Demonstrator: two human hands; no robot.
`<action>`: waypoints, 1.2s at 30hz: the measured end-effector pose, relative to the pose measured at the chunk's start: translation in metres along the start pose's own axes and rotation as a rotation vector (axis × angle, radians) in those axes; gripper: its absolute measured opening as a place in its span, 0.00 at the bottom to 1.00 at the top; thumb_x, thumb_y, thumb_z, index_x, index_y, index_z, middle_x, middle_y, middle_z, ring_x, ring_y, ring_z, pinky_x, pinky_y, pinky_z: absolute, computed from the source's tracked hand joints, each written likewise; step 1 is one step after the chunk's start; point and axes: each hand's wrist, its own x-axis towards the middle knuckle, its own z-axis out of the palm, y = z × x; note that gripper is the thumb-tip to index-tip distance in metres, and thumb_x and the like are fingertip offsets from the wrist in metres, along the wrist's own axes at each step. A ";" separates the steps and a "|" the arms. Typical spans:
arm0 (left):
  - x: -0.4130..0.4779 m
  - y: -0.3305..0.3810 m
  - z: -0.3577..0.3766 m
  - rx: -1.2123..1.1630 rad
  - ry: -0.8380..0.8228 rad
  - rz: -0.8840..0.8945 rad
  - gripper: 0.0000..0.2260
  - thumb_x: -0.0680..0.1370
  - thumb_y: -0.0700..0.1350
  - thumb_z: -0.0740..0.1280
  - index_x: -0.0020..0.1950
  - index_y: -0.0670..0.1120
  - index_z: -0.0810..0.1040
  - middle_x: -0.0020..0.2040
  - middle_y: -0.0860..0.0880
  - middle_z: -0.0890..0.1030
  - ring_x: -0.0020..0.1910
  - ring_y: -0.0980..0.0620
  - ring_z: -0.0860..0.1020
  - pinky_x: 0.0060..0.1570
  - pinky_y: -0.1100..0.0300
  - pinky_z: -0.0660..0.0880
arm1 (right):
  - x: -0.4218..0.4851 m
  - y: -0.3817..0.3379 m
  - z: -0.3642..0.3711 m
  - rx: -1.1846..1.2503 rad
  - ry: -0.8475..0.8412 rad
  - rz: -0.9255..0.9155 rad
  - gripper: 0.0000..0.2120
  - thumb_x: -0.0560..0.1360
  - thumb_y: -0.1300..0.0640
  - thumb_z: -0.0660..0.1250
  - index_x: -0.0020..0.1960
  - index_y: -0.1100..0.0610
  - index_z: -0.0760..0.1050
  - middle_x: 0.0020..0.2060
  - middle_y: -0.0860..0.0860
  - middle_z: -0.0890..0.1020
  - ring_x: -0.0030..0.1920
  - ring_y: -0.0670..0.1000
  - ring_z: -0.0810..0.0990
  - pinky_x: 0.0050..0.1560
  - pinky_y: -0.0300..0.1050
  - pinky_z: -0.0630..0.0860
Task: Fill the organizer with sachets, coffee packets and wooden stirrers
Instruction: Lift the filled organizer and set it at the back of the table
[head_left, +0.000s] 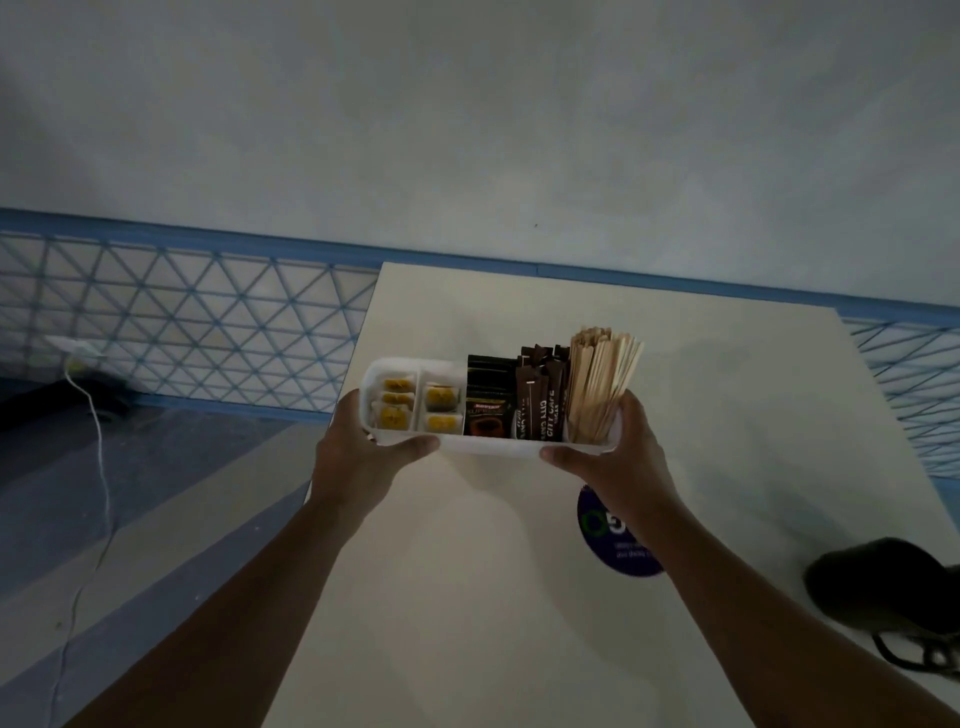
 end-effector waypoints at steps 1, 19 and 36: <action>0.009 0.002 0.002 -0.003 -0.008 0.001 0.30 0.61 0.56 0.81 0.59 0.52 0.74 0.51 0.53 0.83 0.49 0.58 0.81 0.41 0.63 0.76 | 0.009 -0.002 -0.001 -0.011 -0.002 -0.001 0.41 0.62 0.43 0.82 0.68 0.48 0.65 0.55 0.43 0.76 0.56 0.48 0.76 0.53 0.45 0.72; 0.160 0.033 0.041 0.035 -0.002 0.017 0.30 0.62 0.53 0.81 0.60 0.50 0.73 0.51 0.53 0.81 0.49 0.55 0.80 0.43 0.59 0.76 | 0.159 -0.013 0.014 -0.022 0.015 0.010 0.36 0.61 0.44 0.82 0.63 0.49 0.68 0.52 0.43 0.78 0.53 0.48 0.77 0.49 0.46 0.74; 0.197 0.028 0.053 -0.003 -0.037 -0.023 0.32 0.63 0.52 0.81 0.62 0.49 0.73 0.53 0.51 0.81 0.48 0.55 0.80 0.38 0.64 0.73 | 0.190 -0.008 0.026 -0.027 0.011 0.056 0.39 0.63 0.45 0.82 0.67 0.50 0.67 0.57 0.46 0.77 0.56 0.50 0.76 0.51 0.45 0.71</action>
